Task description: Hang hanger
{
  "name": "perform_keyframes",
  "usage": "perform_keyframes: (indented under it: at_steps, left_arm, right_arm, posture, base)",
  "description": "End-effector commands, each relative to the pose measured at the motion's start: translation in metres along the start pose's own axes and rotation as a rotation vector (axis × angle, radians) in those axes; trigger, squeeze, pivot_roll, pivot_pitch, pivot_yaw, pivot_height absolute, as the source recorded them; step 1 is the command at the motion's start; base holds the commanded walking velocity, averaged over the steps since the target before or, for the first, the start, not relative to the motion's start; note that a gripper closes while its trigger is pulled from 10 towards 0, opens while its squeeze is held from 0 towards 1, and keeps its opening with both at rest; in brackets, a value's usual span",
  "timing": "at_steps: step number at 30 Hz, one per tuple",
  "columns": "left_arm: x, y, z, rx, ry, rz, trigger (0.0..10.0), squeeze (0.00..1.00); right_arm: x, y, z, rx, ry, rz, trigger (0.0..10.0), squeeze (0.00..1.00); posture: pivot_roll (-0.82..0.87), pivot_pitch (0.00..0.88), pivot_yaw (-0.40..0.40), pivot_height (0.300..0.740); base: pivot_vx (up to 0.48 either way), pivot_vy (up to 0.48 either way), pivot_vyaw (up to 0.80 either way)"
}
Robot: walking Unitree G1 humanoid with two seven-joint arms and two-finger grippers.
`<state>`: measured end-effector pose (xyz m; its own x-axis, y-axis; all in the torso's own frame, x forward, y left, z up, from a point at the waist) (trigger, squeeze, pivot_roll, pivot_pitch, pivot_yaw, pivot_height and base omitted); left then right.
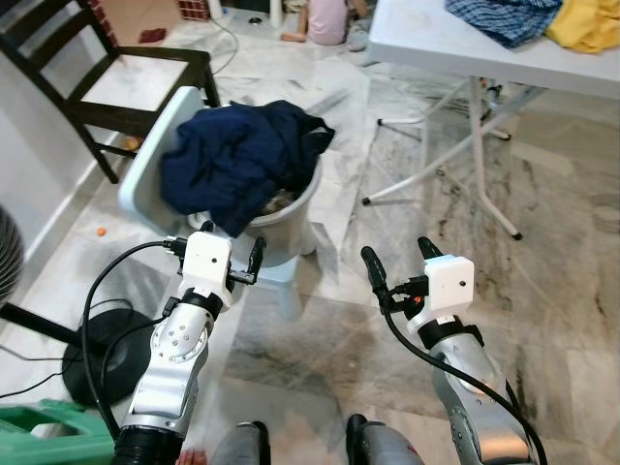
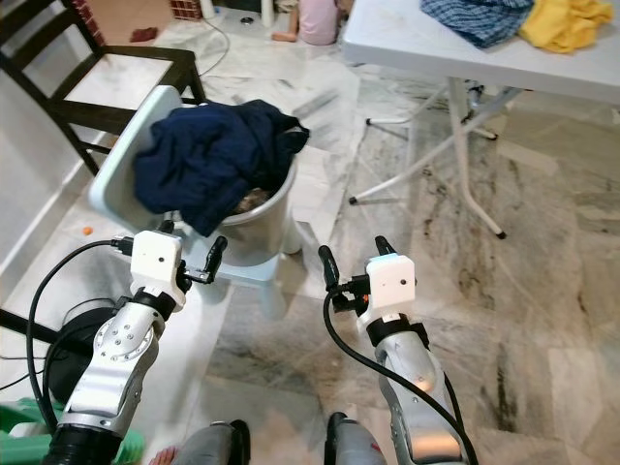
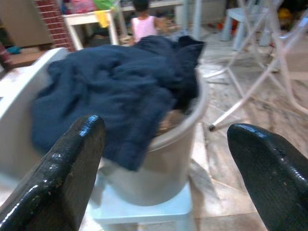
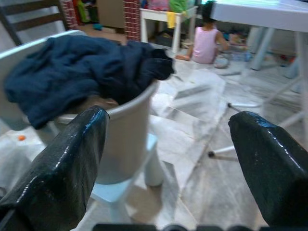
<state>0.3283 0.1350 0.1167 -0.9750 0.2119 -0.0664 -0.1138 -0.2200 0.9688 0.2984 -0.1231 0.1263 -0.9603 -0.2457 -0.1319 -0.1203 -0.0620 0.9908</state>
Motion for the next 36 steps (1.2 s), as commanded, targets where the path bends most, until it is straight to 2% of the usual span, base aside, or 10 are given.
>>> perform_keyframes:
  at_steps: [1, 17, 24, 32, 35, 36]
  left_arm:
    - [0.002, 0.002, -0.004, 0.011, -0.01, -0.017, 10.0, 0.0]
    - [0.008, 0.002, -0.006, 0.031, -0.025, -0.021, 10.0, 0.0]
    - [0.009, -0.001, -0.007, 0.037, -0.011, -0.004, 10.0, 0.0]
    - [0.017, -0.016, 0.006, -0.062, 0.08, 0.056, 10.0, 0.0]
    - [0.025, -0.031, 0.017, -0.108, 0.113, 0.11, 10.0, 0.0]
    - [0.03, -0.045, 0.022, -0.137, 0.096, 0.152, 10.0, 0.0]
  right_arm:
    - [0.001, 0.0, -0.003, 0.004, 0.001, 0.004, 10.0, 0.0]
    - [-0.001, -0.001, 0.003, 0.001, 0.042, 0.001, 10.0, 0.0]
    - [-0.001, -0.003, 0.004, 0.0, 0.052, 0.008, 10.0, 0.0]
    - [0.0, -0.005, 0.004, 0.001, 0.065, 0.016, 10.0, 0.0]
    - [0.0, -0.005, 0.004, 0.0, 0.073, 0.02, 10.0, 0.0]
    - [0.0, -0.007, 0.007, -0.008, 0.096, 0.03, 10.0, 0.0]
  posture:
    - [0.07, 0.268, -0.018, 0.74]
    - [0.08, 0.265, -0.024, 0.74]
    - [0.08, 0.268, -0.027, 0.74]
    - [0.09, 0.272, -0.031, 0.74]
    - [0.09, 0.275, -0.032, 0.74]
    - [0.08, 0.278, -0.033, 0.74]
  base:
    - [0.3, 0.0, 0.0]
    - [0.347, 0.0, 0.0]
    - [0.0, 0.0, 0.0]
    - [0.0, 0.0, 0.0]
    - [0.0, 0.0, 0.0]
    - [0.0, 0.0, 0.0]
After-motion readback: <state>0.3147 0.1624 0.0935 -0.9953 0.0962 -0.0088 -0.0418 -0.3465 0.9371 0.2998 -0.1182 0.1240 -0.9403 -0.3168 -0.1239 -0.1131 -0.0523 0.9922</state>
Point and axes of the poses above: a point about 5 cm out from each wrist's last joint towards the gripper, its own x axis pointing back from the gripper into the wrist, its own y axis along the axis of the wrist's last joint, z = x × y, the point moved 3 cm from there along -x, pointing out of the wrist towards the gripper, and after that the axes turned 5 degrees about -x, right-handed, at the moved point
